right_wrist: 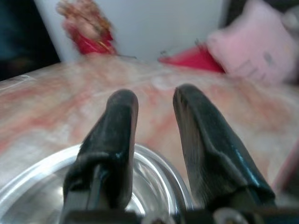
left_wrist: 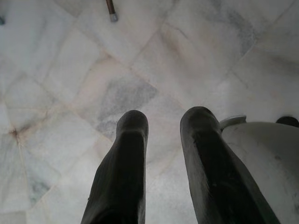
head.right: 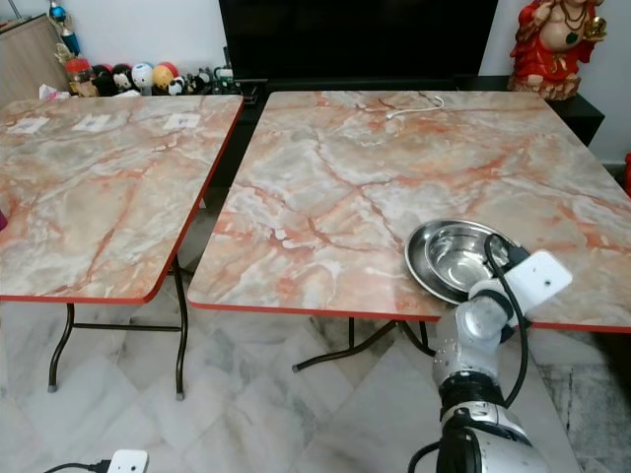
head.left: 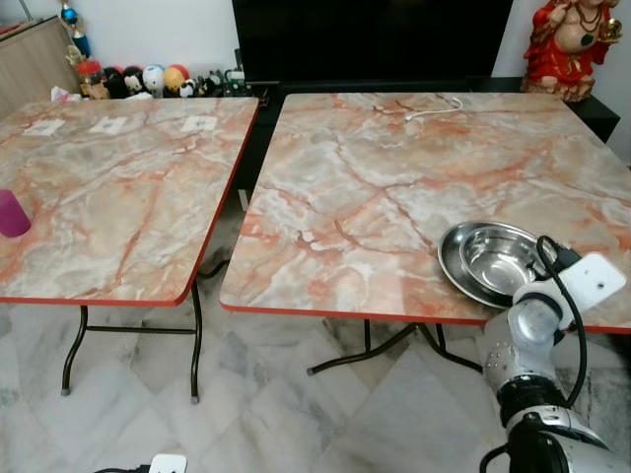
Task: Setting the table
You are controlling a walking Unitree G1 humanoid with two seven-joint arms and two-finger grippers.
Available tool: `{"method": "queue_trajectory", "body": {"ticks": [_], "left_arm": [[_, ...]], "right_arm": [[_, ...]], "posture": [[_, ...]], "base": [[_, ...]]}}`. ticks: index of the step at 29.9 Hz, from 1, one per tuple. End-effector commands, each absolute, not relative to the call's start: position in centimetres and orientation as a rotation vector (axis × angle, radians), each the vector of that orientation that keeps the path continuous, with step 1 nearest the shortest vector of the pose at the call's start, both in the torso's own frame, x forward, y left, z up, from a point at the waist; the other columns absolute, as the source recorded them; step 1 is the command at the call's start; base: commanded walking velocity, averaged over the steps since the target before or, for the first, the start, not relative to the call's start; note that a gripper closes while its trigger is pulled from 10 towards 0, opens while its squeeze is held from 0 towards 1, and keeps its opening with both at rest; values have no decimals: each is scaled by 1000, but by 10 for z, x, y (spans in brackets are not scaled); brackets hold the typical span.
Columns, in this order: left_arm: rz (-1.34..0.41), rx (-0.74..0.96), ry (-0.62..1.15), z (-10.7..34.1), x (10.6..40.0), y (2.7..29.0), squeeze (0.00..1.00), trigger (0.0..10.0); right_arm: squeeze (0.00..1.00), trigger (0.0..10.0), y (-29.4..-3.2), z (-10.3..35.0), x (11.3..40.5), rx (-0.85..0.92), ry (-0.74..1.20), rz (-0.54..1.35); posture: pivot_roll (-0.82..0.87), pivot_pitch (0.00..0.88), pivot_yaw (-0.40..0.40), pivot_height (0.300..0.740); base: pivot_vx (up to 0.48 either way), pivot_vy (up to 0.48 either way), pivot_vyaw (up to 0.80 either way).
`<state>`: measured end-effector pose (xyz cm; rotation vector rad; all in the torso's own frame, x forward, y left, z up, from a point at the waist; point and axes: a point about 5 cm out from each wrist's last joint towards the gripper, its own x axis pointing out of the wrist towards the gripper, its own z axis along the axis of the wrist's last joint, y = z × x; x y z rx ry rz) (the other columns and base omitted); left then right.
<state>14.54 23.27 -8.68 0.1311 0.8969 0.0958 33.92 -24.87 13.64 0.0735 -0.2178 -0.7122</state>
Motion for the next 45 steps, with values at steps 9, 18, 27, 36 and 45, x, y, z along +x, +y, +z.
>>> {"method": "queue_trajectory", "body": {"ticks": [9,18,27,36,45], "left_arm": [[164,97,907,-88,137,240,0,10000],[182,76,921,-89,136,242,0,10000],[182,83,936,-89,134,243,0,10000],[174,88,934,-89,134,242,0,10000],[176,92,942,-90,132,242,0,10000]], "right_arm": [[0,10000,-197,135,340,-57,-239,-169],[0,10000,-172,122,331,-11,-186,-62],[0,10000,-156,123,333,79,-157,-62],[0,10000,-137,121,336,141,-126,-33],[0,10000,-121,120,338,161,-105,-13]], "posture": [[-31,0,-1,740],[-23,0,-2,740],[-15,0,9,740],[-5,0,4,740],[0,0,3,740]], "base": [[0,0,0],[0,0,492],[0,480,0],[0,480,0],[0,480,0]]}}
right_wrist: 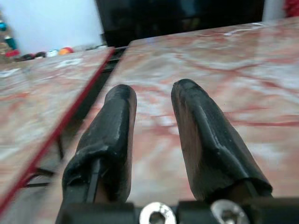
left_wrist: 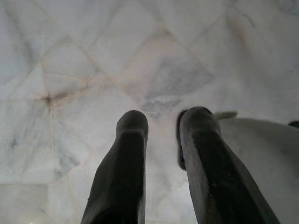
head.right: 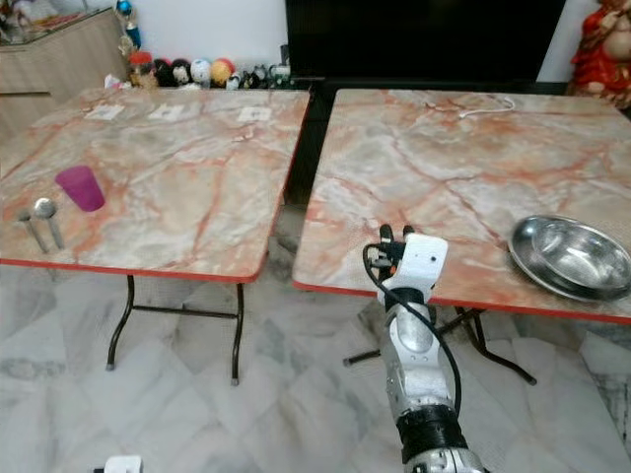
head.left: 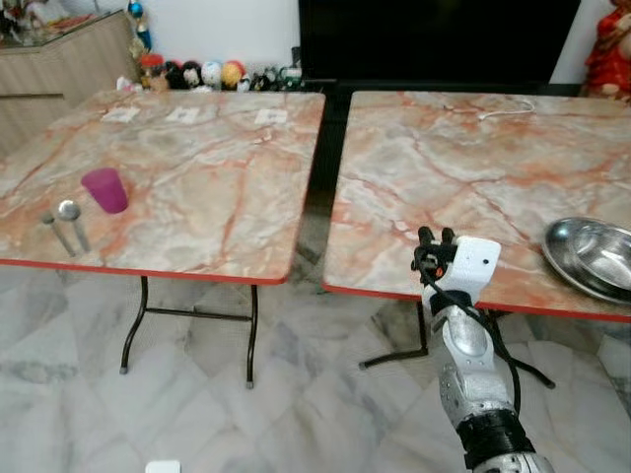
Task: Setting the table
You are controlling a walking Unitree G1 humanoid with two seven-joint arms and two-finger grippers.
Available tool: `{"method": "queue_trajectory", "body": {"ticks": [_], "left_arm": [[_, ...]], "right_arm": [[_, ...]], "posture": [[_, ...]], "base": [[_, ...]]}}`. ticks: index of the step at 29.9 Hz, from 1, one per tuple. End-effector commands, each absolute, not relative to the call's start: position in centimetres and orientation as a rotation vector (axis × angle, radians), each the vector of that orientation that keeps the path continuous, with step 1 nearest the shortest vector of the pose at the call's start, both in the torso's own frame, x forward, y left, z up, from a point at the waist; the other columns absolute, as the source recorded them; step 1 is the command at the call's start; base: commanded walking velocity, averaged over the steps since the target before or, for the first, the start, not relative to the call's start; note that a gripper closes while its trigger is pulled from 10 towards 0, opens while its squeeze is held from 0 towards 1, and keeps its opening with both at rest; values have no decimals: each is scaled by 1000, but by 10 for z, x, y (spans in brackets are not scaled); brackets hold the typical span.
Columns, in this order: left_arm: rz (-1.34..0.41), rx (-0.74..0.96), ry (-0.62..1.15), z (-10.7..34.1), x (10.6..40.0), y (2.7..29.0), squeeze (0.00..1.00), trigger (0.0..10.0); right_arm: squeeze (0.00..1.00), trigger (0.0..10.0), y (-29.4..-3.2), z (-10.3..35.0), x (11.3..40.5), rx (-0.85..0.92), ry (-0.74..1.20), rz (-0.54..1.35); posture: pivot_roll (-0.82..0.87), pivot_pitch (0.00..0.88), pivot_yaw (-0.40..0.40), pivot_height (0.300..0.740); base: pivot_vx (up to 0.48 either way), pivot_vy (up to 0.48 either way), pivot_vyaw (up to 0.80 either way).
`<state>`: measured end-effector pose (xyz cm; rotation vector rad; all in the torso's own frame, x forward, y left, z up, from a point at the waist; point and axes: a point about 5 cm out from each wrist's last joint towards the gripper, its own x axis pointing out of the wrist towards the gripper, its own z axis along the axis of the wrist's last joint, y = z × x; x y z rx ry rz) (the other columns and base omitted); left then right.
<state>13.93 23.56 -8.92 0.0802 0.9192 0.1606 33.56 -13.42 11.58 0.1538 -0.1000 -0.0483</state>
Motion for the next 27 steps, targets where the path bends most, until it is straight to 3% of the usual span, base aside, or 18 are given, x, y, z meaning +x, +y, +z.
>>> {"method": "queue_trajectory", "body": {"ticks": [1,27], "left_arm": [[176,93,943,-90,132,243,0,10000],[188,90,937,-89,135,246,0,10000]], "right_arm": [[0,10000,-120,120,338,163,-104,-11],[0,10000,-111,113,337,158,-67,31]], "posture": [[0,0,3,740],[10,0,-13,740]], "base": [[0,480,0],[0,480,0]]}}
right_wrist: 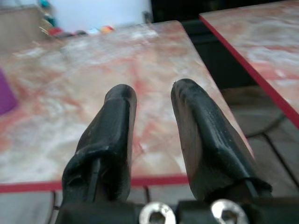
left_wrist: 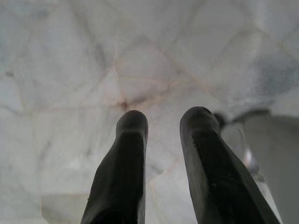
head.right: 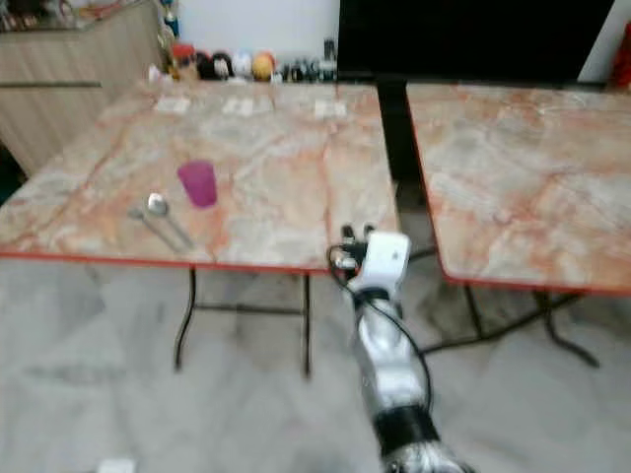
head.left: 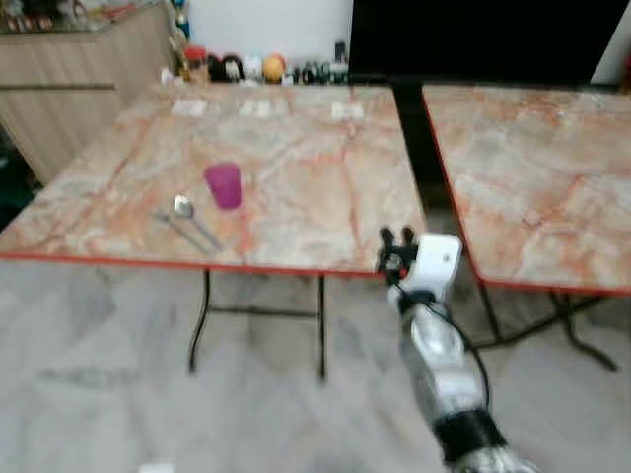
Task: Setting the table
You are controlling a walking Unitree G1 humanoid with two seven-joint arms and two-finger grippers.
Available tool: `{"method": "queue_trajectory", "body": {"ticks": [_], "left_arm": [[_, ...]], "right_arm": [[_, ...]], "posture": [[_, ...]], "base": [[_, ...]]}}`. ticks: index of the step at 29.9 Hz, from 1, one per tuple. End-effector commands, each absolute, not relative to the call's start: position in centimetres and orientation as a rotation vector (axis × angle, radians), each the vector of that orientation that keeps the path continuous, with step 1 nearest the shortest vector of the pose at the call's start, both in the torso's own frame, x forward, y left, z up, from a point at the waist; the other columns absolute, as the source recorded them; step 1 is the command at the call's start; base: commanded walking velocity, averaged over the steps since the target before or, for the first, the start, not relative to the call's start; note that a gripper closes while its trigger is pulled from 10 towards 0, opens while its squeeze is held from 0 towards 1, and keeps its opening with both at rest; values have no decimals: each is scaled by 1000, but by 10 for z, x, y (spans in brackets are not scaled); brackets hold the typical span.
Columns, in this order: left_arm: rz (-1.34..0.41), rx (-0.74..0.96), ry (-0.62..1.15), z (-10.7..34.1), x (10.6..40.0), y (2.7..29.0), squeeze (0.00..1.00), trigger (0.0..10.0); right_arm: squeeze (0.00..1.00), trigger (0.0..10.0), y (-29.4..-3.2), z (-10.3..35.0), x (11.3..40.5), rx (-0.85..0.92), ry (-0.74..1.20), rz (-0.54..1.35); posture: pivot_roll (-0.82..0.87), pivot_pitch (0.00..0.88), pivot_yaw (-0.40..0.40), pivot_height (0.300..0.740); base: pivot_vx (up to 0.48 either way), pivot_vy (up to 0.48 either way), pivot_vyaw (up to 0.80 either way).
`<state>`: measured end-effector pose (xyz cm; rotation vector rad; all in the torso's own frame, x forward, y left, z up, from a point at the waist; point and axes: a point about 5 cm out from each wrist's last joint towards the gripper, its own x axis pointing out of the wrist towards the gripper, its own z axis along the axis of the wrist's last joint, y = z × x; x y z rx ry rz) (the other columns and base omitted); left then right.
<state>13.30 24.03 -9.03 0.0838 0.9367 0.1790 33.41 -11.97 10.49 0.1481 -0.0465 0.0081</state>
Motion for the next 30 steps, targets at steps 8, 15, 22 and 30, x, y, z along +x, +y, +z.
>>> {"method": "queue_trajectory", "body": {"ticks": [8,15,22,30], "left_arm": [[217,95,940,-82,136,268,0,10000],[223,100,950,-82,133,272,0,10000],[206,91,957,-87,130,257,0,10000],[193,74,948,-87,132,255,0,10000]], "right_arm": [[0,10000,-110,112,338,158,-66,36],[0,10000,-110,112,339,164,-63,38],[0,10000,-107,111,340,165,-59,50],[0,10000,-104,114,341,156,-66,76]], "posture": [[13,0,-18,740],[19,0,-22,740],[22,0,-20,740],[24,0,-11,740]], "base": [[0,480,0],[0,244,0],[0,0,0],[106,0,0]]}}
